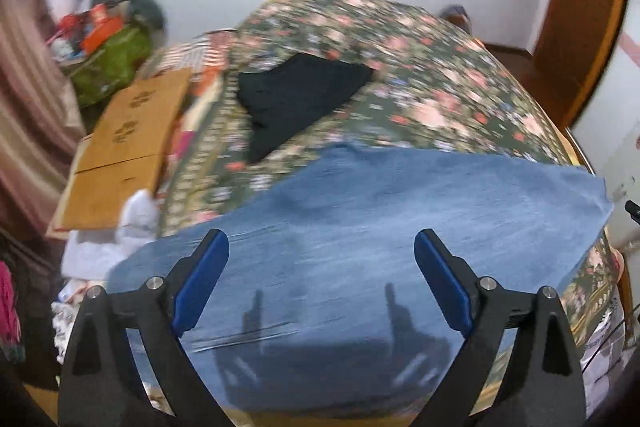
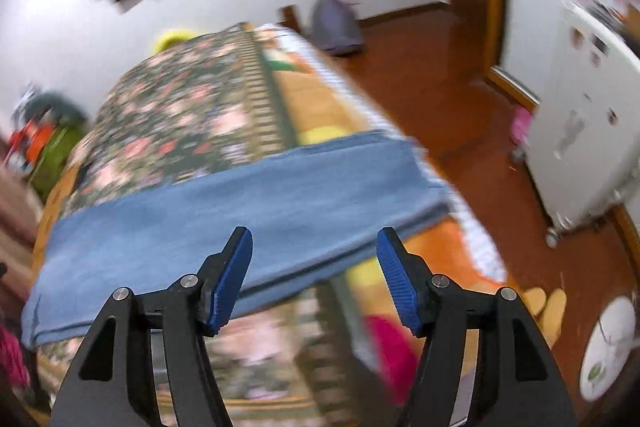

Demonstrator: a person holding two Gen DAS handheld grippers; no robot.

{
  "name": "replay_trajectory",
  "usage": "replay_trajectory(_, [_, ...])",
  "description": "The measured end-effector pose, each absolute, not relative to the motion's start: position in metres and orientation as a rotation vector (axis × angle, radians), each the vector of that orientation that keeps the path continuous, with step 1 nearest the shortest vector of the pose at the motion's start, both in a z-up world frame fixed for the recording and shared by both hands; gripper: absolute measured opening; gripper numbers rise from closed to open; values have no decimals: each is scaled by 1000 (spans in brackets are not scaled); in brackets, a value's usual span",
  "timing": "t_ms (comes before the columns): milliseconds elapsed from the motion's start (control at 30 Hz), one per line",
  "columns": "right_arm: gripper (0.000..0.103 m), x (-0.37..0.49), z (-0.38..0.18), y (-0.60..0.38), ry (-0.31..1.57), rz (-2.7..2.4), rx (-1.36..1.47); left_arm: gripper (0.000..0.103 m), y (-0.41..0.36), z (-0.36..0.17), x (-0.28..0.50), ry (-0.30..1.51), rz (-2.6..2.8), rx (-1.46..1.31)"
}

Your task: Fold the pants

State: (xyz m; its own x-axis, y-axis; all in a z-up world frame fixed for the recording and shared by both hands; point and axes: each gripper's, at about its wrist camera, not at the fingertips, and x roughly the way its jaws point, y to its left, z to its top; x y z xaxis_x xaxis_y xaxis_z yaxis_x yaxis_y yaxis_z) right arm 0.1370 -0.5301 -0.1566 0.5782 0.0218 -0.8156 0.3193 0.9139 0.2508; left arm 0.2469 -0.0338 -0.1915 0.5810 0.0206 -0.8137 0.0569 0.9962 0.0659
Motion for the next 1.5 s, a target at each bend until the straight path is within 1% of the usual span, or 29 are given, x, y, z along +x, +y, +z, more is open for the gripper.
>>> replay_trajectory(167, [61,143,-193,-570,981,-253,467,95,-96,-226,267,1017,-113,90])
replay_trajectory(300, [59,148,-216,-591,997,-236,572,94,-127,-260,271,1118,-186,83])
replay_trajectory(333, [52,149,-219,-595,981,-237,600,94,-131,-266,272,1141,-196,82])
replay_trajectory(367, [41,150,-222,-598,972,-242,616,94,-135,-272,270,1140,-183,108])
replay_trajectory(400, [34,151,-223,-600,970,-245,624,95,-141,-273,267,1121,-171,144])
replay_trajectory(467, [15,157,-226,-600,975,-241,628,95,-145,-274,265,1117,-163,159])
replay_trajectory(500, [10,158,-226,-601,968,-239,620,96,-143,-274,265,1124,-164,144])
replay_trajectory(567, [6,161,-223,-599,964,-227,585,96,-141,-274,266,1129,-164,133])
replay_trajectory(667, [4,161,-218,-598,945,-248,491,97,-144,-274,264,1124,-151,151])
replay_trajectory(700, [4,161,-219,-598,949,-267,457,97,-143,-275,264,1124,-151,148])
replay_trajectory(833, [5,164,-237,-604,1001,-255,496,97,-142,-275,266,1121,-150,148])
replay_trajectory(900, [8,159,-229,-603,989,-262,487,97,-142,-276,265,1116,-148,147])
replay_trajectory(933, [15,156,-225,-604,995,-267,495,97,-142,-276,265,1114,-148,147])
replay_trajectory(967, [28,153,-221,-606,1000,-265,509,97,-142,-276,264,1111,-147,147])
replay_trajectory(1000, [39,150,-219,-606,998,-259,525,98,-142,-276,265,1110,-147,147])
replay_trajectory(1033, [58,146,-216,-605,984,-248,549,98,-141,-276,265,1108,-146,145])
replay_trajectory(1067, [67,143,-214,-603,965,-239,565,98,-142,-276,264,1106,-146,143])
replay_trajectory(1133, [68,139,-212,-596,946,-231,572,99,-142,-276,264,1101,-143,143])
replay_trajectory(1233, [68,144,-225,-591,975,-229,610,99,-142,-276,263,1099,-138,142])
replay_trajectory(1300, [68,148,-238,-591,995,-229,661,99,-142,-276,263,1099,-138,142])
replay_trajectory(1400, [68,147,-252,-598,956,-223,777,99,-142,-276,263,1099,-139,142])
replay_trajectory(1500, [51,149,-251,-603,934,-243,820,99,-142,-276,263,1100,-138,142])
